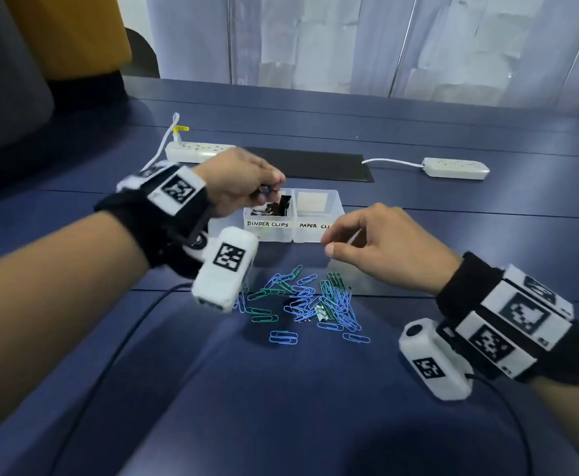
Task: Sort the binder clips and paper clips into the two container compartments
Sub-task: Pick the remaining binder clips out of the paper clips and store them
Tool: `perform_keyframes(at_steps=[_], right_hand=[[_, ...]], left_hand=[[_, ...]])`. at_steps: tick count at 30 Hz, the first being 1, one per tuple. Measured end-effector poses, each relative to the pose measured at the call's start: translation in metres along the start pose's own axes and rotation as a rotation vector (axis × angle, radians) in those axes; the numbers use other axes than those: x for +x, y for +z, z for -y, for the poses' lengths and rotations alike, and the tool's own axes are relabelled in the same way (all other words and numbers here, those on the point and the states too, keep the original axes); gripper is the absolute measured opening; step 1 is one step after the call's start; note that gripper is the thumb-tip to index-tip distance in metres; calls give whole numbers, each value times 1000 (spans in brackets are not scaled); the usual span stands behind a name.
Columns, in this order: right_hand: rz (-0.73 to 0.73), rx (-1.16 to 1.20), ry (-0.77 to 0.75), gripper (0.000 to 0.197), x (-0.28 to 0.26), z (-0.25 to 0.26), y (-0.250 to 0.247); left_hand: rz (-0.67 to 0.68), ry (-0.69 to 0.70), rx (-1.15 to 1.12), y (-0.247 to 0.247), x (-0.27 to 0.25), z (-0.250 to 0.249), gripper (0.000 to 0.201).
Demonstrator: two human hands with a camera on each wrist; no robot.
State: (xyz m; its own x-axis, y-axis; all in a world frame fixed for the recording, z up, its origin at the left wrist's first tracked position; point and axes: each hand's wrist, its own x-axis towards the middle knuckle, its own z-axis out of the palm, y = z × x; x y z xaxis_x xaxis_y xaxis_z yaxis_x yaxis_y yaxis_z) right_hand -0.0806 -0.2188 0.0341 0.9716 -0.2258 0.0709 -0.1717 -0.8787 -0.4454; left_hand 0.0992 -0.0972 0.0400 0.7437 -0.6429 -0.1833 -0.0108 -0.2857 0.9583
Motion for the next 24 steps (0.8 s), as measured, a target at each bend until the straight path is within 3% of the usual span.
perform_keyframes(at_steps=[3,5,7,14,16,24], right_hand=[[10,-8,-6,14,-3,-2,-3],[14,-7,-8,14,-4,-4,-3],[14,0,-4,13,-5,-6,-3],[47,-3,-5,11,-6,-10,0],[61,-16,-8,10,-5,-11,1],[266,-87,-113,17,4,3,18]], left_hand=[[19,138,721,5,22,-9,14],[53,153,1005,13,25,-11,15],[86,157,1151,20,28,-7,19],[151,130,1148,18,33,1,7],[174,117,1112,15,32,1,13],[45,213,1087,9,24,7,16]])
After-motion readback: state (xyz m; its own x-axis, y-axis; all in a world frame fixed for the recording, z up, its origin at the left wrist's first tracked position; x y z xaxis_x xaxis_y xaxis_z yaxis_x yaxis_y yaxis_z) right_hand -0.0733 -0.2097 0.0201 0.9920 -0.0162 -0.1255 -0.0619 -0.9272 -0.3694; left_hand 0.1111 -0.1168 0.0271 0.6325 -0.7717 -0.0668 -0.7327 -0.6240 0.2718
